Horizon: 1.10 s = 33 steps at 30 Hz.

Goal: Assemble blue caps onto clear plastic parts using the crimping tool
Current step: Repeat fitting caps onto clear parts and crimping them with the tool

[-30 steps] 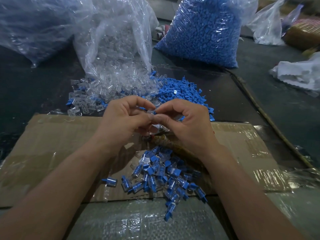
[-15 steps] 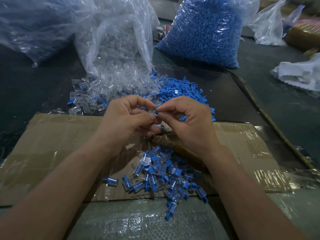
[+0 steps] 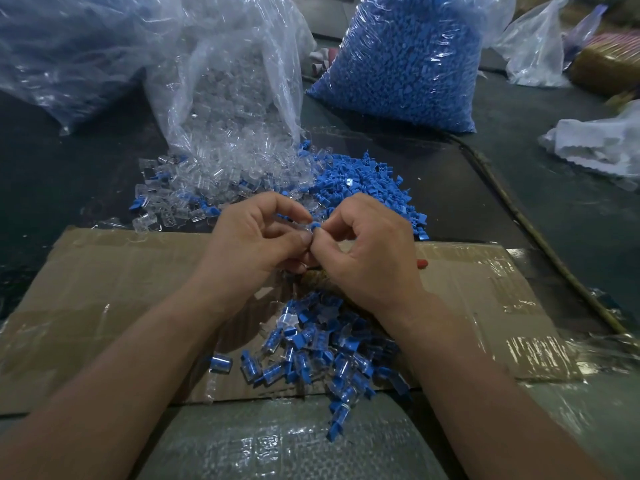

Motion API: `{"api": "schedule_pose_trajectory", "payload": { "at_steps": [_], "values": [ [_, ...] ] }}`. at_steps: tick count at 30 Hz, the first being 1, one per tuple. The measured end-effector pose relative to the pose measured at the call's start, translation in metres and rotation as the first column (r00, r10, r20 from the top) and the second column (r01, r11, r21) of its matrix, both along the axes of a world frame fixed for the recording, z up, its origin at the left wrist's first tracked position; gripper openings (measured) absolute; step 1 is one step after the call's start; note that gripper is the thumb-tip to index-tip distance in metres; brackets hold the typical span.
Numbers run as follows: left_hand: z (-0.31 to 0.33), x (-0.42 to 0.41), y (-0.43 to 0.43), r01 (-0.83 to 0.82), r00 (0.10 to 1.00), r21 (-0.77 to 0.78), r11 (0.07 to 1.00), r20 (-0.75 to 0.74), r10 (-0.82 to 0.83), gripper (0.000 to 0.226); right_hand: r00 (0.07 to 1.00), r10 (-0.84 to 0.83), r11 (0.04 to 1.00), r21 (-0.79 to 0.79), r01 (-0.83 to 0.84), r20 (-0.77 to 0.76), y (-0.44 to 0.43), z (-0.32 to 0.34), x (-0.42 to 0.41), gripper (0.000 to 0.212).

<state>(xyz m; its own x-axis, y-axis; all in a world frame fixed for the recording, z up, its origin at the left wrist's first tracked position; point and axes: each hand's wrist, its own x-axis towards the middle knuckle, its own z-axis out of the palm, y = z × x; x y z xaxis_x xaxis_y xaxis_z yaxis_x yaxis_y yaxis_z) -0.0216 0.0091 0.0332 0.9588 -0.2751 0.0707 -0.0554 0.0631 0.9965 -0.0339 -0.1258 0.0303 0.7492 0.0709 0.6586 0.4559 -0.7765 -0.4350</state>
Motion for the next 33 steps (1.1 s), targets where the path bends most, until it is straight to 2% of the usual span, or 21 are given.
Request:
{"api": "schedule_pose_trajectory", "payload": {
  "at_steps": [6, 11, 17, 19, 23, 28, 31, 33],
  "values": [
    [-0.002, 0.0, 0.0, -0.036, 0.999, 0.01, 0.999, 0.029, 0.035, 0.015, 1.0, -0.022, 1.0, 0.018, 0.022, -0.005, 0.004, -0.001, -0.001, 0.017],
    [-0.004, 0.005, 0.003, -0.116, 0.993, 0.003, 0.993, -0.007, 0.116, 0.013, 0.983, 0.128, 0.991, 0.044, -0.124, -0.131, -0.002, -0.002, 0.001, 0.015],
    [-0.003, 0.006, 0.005, -0.056, 0.996, -0.03, 0.998, -0.073, 0.054, 0.012, 0.932, 0.314, 0.947, 0.13, -0.294, -0.179, -0.013, 0.002, 0.005, 0.026],
    [-0.002, 0.007, 0.006, -0.03, 0.996, -0.057, 0.998, -0.091, 0.024, 0.01, 0.924, 0.328, 0.936, 0.201, -0.289, -0.198, -0.013, 0.002, 0.005, 0.026],
    [-0.002, 0.007, 0.005, 0.0, 0.993, -0.086, 0.996, -0.115, -0.01, 0.019, 0.908, 0.341, 0.911, 0.325, -0.255, -0.242, -0.014, 0.002, 0.005, 0.024],
    [-0.002, 0.007, 0.006, 0.025, 0.988, -0.127, 0.992, -0.15, -0.044, 0.018, 0.914, 0.337, 0.908, 0.334, -0.253, -0.226, -0.015, 0.001, 0.004, 0.023],
    [-0.001, 0.007, 0.006, 0.028, 0.984, -0.154, 0.988, -0.169, -0.054, 0.006, 0.92, 0.331, 0.909, 0.335, -0.25, -0.212, -0.016, 0.0, 0.005, 0.023],
    [0.0, 0.007, 0.006, 0.03, 0.984, -0.149, 0.988, -0.171, -0.056, 0.014, 0.919, 0.333, 0.908, 0.333, -0.254, -0.208, -0.016, 0.0, 0.005, 0.023]
  ]
}}
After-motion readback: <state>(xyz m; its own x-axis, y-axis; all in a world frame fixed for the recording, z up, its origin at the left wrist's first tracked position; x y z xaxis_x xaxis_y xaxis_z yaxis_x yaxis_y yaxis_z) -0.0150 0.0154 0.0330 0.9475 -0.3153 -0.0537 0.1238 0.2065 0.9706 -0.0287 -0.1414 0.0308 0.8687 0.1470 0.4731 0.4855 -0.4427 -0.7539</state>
